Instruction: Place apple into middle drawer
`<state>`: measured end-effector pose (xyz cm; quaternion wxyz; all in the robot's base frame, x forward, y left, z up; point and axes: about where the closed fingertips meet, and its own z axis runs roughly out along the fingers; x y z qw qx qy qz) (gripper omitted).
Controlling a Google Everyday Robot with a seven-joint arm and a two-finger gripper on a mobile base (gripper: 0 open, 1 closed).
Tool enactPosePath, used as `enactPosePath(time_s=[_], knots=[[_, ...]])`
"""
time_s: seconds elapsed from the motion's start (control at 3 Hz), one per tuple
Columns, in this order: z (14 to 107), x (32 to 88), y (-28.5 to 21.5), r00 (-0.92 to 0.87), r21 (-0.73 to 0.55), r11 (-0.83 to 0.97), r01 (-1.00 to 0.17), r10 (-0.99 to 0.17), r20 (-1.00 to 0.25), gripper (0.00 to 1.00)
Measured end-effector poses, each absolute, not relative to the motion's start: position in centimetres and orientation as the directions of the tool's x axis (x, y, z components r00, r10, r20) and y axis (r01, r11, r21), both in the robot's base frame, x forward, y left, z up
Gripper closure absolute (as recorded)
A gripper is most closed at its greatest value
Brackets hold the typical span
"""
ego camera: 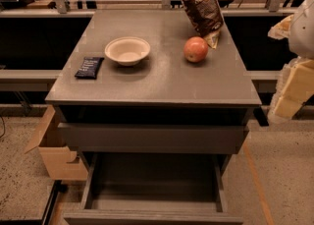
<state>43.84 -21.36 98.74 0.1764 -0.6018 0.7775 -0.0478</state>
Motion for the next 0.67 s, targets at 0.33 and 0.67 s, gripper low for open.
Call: enactPosePath(time_s=[0.33,0.67], knots=[[98.7,43.8,-21.4,-0.214,-0.287,0.272,-0.919,-0.952,-0.217,0.00],[98.8,45.0,-21.6,-0.244,-0.307,0.317,-0.897,-0.936,-0.254,0.00]])
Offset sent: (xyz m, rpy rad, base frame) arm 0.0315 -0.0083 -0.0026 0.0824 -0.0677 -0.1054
